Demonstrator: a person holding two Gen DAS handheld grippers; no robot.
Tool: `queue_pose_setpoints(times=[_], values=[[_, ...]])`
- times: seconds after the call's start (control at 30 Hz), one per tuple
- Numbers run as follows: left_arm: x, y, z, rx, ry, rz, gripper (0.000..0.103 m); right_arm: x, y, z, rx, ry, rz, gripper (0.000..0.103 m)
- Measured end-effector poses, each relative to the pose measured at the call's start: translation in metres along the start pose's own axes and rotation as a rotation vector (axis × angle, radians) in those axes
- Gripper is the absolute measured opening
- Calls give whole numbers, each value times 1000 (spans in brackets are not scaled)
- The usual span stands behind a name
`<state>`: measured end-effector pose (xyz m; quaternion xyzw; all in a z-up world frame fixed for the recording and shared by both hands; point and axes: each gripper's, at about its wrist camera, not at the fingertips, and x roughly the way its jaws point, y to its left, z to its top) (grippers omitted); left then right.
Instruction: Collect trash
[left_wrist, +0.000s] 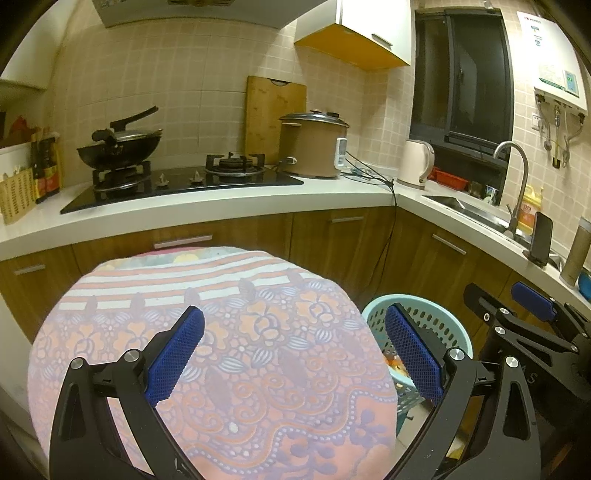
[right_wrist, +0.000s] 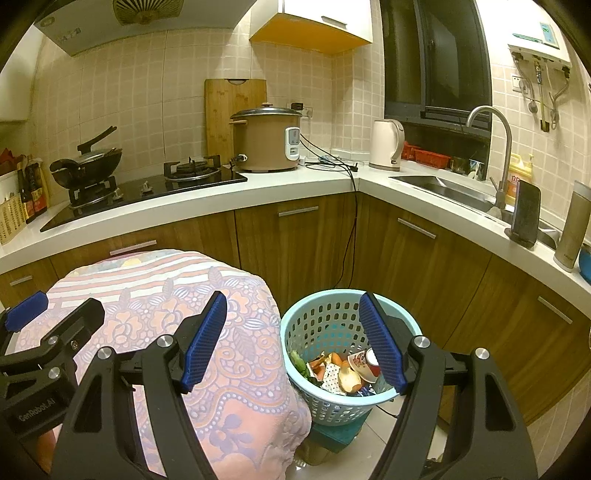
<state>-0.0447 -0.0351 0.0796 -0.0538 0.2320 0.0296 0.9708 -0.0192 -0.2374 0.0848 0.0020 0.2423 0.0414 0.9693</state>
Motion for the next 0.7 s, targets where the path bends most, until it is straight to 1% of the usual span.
queue_pose_setpoints(times=[0.2,0.33,0.4,0.47,0.53,0.7], values=[[2,3,-1,-10,3,1,95,1,4,0,-9,2,0,70],[1,1,-3,4,-12,3,95,2,5,0,-11,5,-2,70],[2,1,-4,3,-6,-1,95,3,4,-1,-8,7,-1,70],[5,2,-4,-5,17,-23,95,3,4,-1,-10,7,-2,70],[7,4,-5,-22,35,-27,95,3,4,-1,-10,7,-4,70],[6,6,-6,-26,32,-18,95,4,5,0,-11,4,-4,70]])
